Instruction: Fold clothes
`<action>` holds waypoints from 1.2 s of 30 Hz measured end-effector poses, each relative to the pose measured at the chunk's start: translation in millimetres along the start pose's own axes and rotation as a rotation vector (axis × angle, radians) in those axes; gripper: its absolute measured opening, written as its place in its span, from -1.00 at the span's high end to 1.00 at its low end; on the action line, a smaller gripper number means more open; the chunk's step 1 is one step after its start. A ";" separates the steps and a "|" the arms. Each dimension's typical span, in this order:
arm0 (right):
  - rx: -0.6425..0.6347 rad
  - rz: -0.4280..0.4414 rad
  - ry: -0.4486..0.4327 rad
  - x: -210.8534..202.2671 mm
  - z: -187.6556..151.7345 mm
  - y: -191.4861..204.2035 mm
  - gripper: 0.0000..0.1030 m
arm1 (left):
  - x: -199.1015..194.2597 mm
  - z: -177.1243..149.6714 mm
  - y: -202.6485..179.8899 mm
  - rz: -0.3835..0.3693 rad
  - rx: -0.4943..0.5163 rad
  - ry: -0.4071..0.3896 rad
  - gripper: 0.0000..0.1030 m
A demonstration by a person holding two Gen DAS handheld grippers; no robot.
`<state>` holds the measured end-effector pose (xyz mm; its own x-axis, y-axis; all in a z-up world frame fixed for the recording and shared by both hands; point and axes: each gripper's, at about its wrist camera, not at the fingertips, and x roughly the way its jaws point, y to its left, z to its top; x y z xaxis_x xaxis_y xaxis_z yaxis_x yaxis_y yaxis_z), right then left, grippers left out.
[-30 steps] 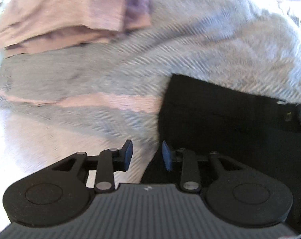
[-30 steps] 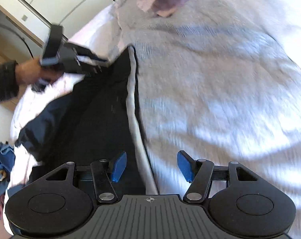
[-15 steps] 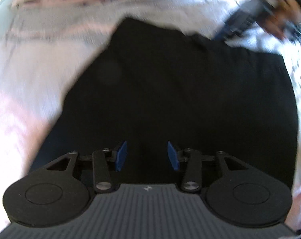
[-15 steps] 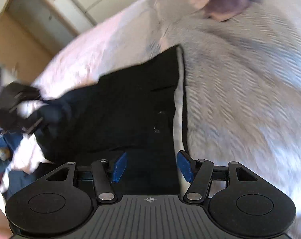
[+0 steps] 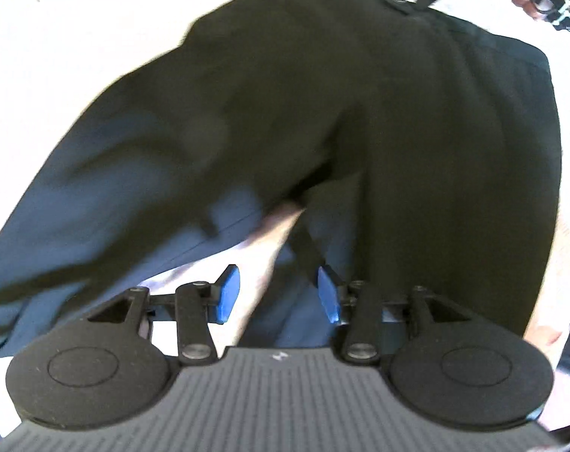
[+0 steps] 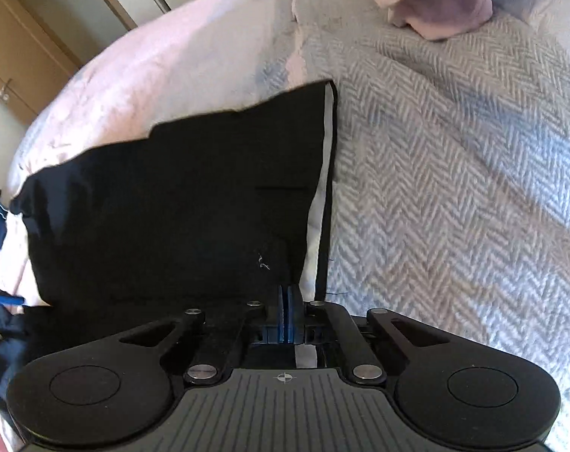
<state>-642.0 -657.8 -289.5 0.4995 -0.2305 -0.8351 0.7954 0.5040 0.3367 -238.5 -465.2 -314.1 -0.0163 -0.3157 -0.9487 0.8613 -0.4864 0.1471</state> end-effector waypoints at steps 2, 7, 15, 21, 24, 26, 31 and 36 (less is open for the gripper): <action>-0.016 -0.073 -0.004 -7.0 -2.8 9.7 0.98 | -9.2 -12.0 18.6 0.055 0.009 -0.002 0.10; -0.128 -0.321 -0.025 -26.5 -16.2 64.5 0.65 | -18.6 -67.2 76.2 0.227 0.080 0.023 0.01; -0.214 -0.371 -0.048 -6.6 -46.1 222.9 0.05 | 6.3 -187.8 207.4 0.442 0.272 0.082 0.00; -0.328 -0.241 0.030 63.8 -64.7 364.0 0.05 | 49.6 -257.9 317.4 0.630 0.467 0.112 0.00; -0.349 -0.206 0.060 97.6 -67.3 412.2 0.05 | 76.1 -280.0 354.1 0.691 0.556 0.111 0.01; -0.384 -0.189 0.071 115.6 -68.8 435.9 0.05 | 88.8 -287.8 371.8 0.724 0.599 0.095 0.12; -0.446 -0.204 0.122 140.5 -70.3 462.2 0.05 | 56.7 -282.2 423.2 0.623 0.560 0.106 0.96; -0.504 -0.175 0.133 146.5 -59.7 470.8 0.05 | 0.3 -258.5 478.8 0.569 0.367 0.066 0.76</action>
<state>-214.9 -404.7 -279.3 0.3012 -0.2558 -0.9186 0.5831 0.8116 -0.0348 305.2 -487.5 -316.2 0.4294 -0.5592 -0.7091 0.4984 -0.5080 0.7025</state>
